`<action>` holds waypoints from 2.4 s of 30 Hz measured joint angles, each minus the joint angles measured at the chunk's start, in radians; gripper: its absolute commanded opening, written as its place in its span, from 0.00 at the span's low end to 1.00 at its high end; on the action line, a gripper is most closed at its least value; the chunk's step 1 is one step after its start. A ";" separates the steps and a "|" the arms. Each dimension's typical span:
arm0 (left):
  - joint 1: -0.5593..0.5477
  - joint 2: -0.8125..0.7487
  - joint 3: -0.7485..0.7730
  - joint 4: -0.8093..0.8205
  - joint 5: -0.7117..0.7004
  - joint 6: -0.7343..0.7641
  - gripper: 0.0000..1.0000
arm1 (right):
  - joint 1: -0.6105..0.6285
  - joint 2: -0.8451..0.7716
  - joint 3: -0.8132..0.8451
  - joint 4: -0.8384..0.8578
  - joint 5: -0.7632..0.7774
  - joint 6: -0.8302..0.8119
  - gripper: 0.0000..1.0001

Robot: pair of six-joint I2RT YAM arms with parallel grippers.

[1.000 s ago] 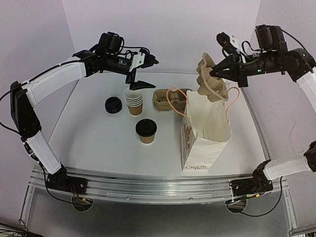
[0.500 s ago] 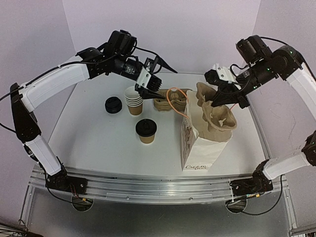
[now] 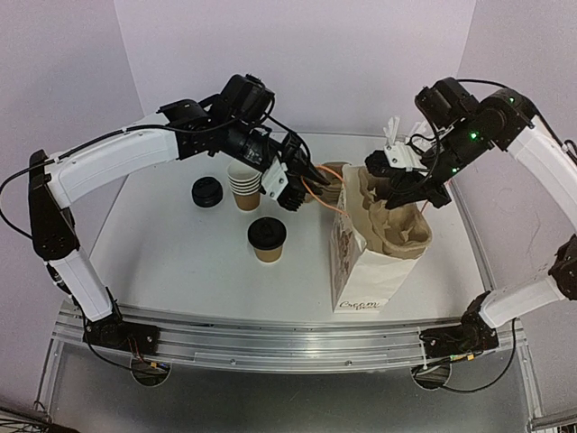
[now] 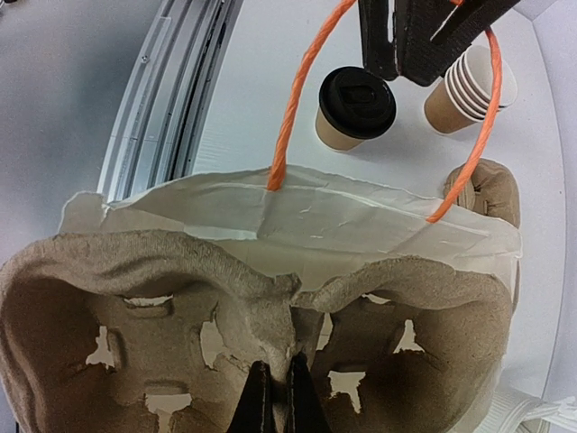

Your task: Pack the takeout coffee

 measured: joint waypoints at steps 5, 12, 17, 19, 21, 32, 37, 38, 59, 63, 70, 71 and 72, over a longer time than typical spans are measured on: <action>-0.002 0.000 -0.036 0.020 -0.023 0.009 0.00 | 0.000 0.053 -0.026 0.047 -0.002 0.015 0.00; -0.002 -0.002 -0.096 0.064 -0.028 -0.010 0.00 | 0.016 0.121 -0.031 0.095 0.034 0.048 0.00; -0.001 -0.013 -0.117 0.091 -0.048 -0.034 0.00 | 0.026 0.117 -0.087 0.108 0.067 0.059 0.00; 0.004 -0.020 -0.124 0.096 -0.062 -0.050 0.00 | 0.027 0.108 -0.127 0.122 0.081 0.063 0.00; 0.009 -0.028 -0.129 0.098 -0.074 -0.061 0.00 | 0.029 0.100 -0.157 0.122 0.094 0.070 0.00; 0.038 -0.088 -0.138 0.088 -0.095 -0.087 0.00 | 0.032 0.099 -0.220 0.168 0.125 0.111 0.00; 0.039 -0.089 -0.154 0.097 -0.088 -0.086 0.00 | 0.035 0.120 -0.223 0.179 0.151 0.130 0.00; 0.039 -0.089 -0.155 0.101 -0.084 -0.086 0.00 | 0.035 0.126 -0.223 0.180 0.157 0.133 0.00; 0.039 -0.094 -0.177 0.200 -0.066 -0.057 0.00 | 0.045 0.188 -0.284 0.223 0.217 0.158 0.00; 0.039 -0.100 -0.207 0.249 -0.065 -0.060 0.00 | 0.051 0.213 -0.287 0.248 0.224 0.170 0.00; 0.042 -0.106 -0.233 0.334 -0.073 -0.071 0.00 | 0.060 0.209 -0.301 0.280 0.227 0.196 0.00; 0.043 -0.106 -0.234 0.349 -0.075 -0.075 0.00 | 0.061 0.205 -0.302 0.284 0.225 0.200 0.00; 0.043 -0.106 -0.234 0.362 -0.079 -0.077 0.00 | 0.062 0.197 -0.305 0.289 0.224 0.203 0.00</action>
